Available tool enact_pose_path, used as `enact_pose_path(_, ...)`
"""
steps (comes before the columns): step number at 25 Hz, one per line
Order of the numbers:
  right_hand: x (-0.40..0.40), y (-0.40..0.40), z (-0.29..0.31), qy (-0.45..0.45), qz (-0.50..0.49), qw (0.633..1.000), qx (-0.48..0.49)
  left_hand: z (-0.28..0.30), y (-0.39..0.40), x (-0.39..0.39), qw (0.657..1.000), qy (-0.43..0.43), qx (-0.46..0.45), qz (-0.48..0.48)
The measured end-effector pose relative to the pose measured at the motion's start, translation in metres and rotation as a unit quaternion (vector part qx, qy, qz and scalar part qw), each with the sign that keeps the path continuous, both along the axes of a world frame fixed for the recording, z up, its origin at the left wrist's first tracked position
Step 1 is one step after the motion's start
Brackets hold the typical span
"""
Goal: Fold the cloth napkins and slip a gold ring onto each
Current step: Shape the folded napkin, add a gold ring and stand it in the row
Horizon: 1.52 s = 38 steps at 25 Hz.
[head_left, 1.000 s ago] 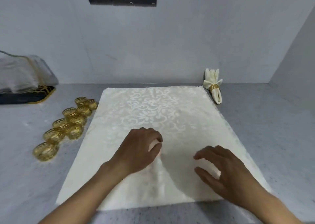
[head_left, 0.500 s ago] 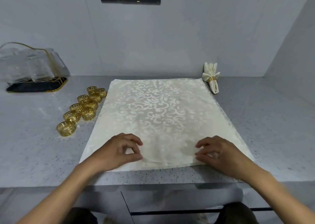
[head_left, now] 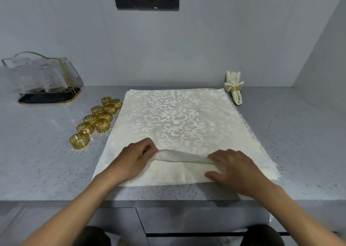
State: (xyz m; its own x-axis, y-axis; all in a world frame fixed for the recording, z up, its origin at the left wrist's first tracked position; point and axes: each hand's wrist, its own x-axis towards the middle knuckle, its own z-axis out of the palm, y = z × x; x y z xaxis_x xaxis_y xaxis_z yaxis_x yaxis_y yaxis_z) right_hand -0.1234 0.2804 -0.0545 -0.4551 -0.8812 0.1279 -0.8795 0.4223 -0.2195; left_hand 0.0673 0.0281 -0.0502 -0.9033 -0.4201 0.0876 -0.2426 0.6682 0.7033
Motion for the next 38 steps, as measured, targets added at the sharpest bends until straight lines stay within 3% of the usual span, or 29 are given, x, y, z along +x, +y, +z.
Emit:
enact_pose_path(2, -0.003, -0.006, 0.002, 0.017, -0.038, 0.999, -0.029, 0.009, 0.012, 0.004, 0.997, -0.039, -0.058, -0.032)
enact_pose_path(6, -0.032, -0.015, 0.026, -0.077, -0.071, 0.987, -0.123, 0.018, 0.006, -0.002, 0.952, -0.095, -0.291, -0.019)
enact_pose_path(8, -0.041, -0.011, 0.040, -0.049, -0.040, 0.995, -0.071, 0.025, -0.012, 0.001, 0.947, -0.104, -0.305, 0.014)
enact_pose_path(10, -0.051, 0.004, 0.043, -0.003, -0.025, 0.996, 0.086, 0.033, -0.037, 0.012, 0.953, -0.137, -0.270, 0.027)
enact_pose_path(12, -0.066, 0.022, 0.042, -0.008, -0.040, 0.984, 0.172, 0.043, -0.056, 0.026, 0.948, -0.200, -0.247, 0.000)
enact_pose_path(15, -0.076, 0.051, 0.057, -0.171, -0.024, 0.971, 0.168, 0.061, -0.057, 0.051, 0.942, -0.288, -0.133, -0.110)
enact_pose_path(18, -0.075, 0.082, 0.074, -0.388, 0.043, 0.897, 0.208, 0.086, -0.047, 0.076, 0.907, -0.370, 0.067, -0.190)
enact_pose_path(21, -0.077, 0.085, 0.084, -0.440, 0.046, 0.870, 0.217, 0.099, -0.051, 0.076, 0.907, -0.362, 0.117, -0.183)
enact_pose_path(26, -0.108, 0.037, 0.076, -0.332, -0.075, 0.935, 0.101, 0.076, -0.083, 0.026, 0.974, -0.226, 0.023, 0.018)
enact_pose_path(28, -0.132, 0.012, 0.062, -0.278, -0.145, 0.949, 0.038, 0.057, -0.101, 0.003, 0.978, -0.181, 0.000, 0.101)
enact_pose_path(30, -0.153, -0.013, 0.049, -0.274, -0.200, 0.940, -0.043, 0.042, -0.118, -0.022, 0.976, -0.146, -0.048, 0.155)
enact_pose_path(32, -0.158, -0.034, 0.044, -0.211, -0.229, 0.943, -0.117, 0.035, -0.119, -0.038, 0.961, -0.096, -0.175, 0.190)
enact_pose_path(34, -0.145, -0.039, 0.034, -0.065, -0.188, 0.970, -0.137, 0.029, -0.101, -0.036, 0.952, -0.009, -0.271, 0.144)
enact_pose_path(35, -0.130, -0.031, 0.029, -0.031, -0.121, 0.982, -0.141, 0.026, -0.085, -0.026, 0.957, 0.031, -0.278, 0.079)
enact_pose_path(36, -0.110, -0.020, 0.022, -0.035, -0.043, 0.990, -0.132, 0.022, -0.067, -0.014, 0.962, 0.038, -0.269, 0.012)
enact_pose_path(38, -0.074, 0.000, 0.006, -0.018, 0.051, 0.998, -0.043, 0.005, -0.042, 0.004, 0.955, -0.039, -0.284, -0.076)
